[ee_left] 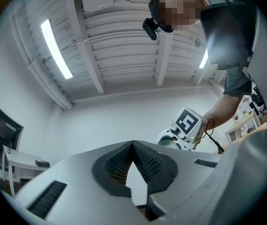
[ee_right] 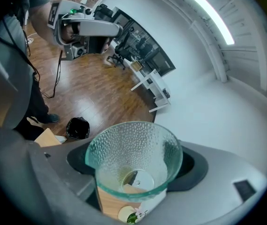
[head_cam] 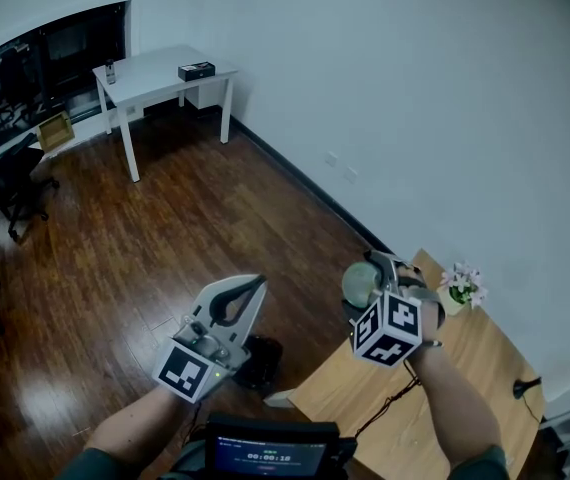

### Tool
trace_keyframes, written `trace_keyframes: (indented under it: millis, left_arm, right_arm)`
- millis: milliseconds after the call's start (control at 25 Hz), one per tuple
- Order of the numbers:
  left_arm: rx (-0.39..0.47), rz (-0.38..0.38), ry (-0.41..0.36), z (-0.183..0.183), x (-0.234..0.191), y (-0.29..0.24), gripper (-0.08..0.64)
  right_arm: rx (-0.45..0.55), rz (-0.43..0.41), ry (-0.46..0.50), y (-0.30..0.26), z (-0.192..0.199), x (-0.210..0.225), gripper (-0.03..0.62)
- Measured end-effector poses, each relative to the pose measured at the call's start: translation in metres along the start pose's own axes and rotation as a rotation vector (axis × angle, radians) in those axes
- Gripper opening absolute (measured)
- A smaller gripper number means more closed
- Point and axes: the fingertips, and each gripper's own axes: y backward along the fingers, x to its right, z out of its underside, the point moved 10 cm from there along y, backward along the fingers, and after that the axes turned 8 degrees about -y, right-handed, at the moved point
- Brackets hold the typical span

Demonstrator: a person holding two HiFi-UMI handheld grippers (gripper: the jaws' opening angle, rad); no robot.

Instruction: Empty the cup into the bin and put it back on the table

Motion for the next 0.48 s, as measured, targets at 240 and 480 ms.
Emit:
trace_keyframes:
  millis: [240, 480]
  left_arm:
    - [-0.007, 0.001, 0.005, -0.0016, 0.0027, 0.0054, 0.0]
    - [-0.011, -0.006, 0.004, -0.0039, 0.0007, 0.007, 0.0]
  right_arm:
    - [-0.032, 0.015, 0.055, -0.0005, -0.0006, -0.0046, 0.413]
    - [-0.07, 0.039, 0.143, 0.0023, -0.0025, -0.0028, 0.413]
